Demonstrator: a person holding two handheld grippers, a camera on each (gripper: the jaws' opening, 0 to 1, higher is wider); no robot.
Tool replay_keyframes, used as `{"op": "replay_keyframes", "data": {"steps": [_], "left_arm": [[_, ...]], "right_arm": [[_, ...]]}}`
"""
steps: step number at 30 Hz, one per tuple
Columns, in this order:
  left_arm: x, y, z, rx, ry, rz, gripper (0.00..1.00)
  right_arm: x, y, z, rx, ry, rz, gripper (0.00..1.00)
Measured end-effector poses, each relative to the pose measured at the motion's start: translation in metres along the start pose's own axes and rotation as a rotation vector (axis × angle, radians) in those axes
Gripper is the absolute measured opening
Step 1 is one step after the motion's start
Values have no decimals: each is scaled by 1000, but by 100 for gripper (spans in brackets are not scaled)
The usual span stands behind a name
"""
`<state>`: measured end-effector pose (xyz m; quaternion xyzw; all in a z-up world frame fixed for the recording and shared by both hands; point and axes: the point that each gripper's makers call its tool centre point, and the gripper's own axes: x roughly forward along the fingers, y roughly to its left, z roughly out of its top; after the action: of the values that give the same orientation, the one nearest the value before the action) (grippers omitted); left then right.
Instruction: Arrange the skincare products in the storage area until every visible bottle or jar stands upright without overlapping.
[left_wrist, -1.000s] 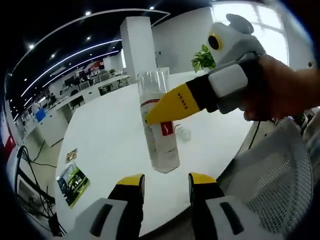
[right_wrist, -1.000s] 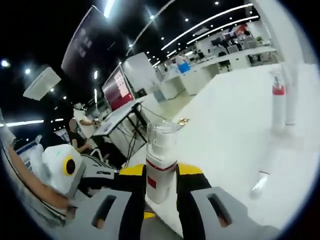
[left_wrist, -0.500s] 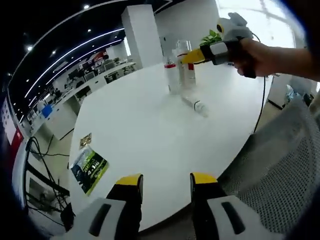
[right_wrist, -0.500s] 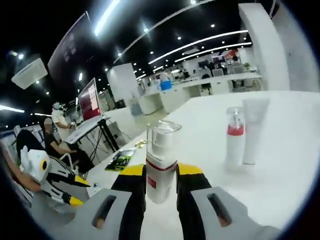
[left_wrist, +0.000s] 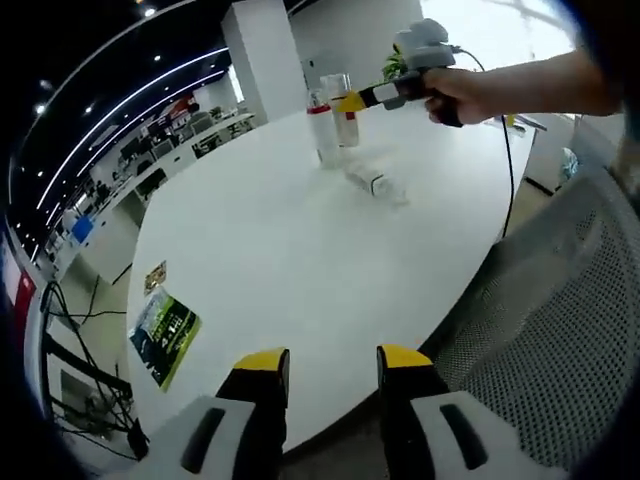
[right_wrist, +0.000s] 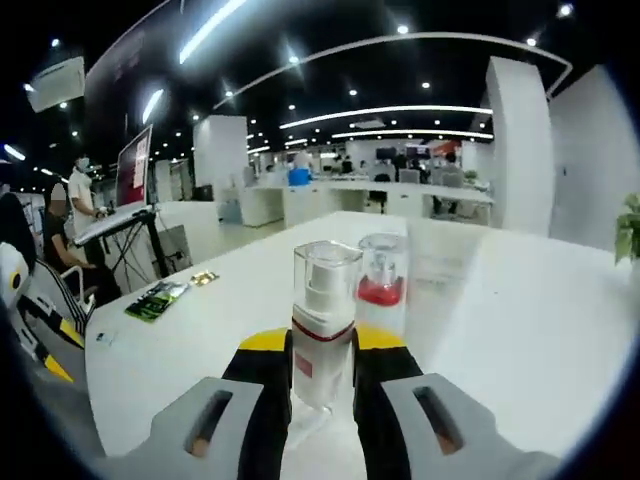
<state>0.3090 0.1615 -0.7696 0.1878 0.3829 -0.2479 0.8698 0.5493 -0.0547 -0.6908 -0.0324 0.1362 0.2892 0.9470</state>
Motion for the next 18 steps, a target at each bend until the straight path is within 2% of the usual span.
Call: {"op": "replay_keyframes", "data": {"steps": [3, 6, 7, 12, 18], "left_arm": [[1, 0, -1, -1, 5, -3, 35], [1, 0, -2, -1, 8, -4, 35], [1, 0, -2, -2, 11, -4, 35], [1, 0, -3, -4, 14, -5, 35], [2, 0, -3, -3, 18, -5, 34]], "right_arm": [[9, -4, -4, -26, -3, 7, 20], [14, -7, -12, -31, 16, 11, 20], [15, -11, -16, -60, 29, -1, 20], [19, -18, -26, -56, 40, -4, 20], [23, -16, -31, -47, 37, 17, 20]]}}
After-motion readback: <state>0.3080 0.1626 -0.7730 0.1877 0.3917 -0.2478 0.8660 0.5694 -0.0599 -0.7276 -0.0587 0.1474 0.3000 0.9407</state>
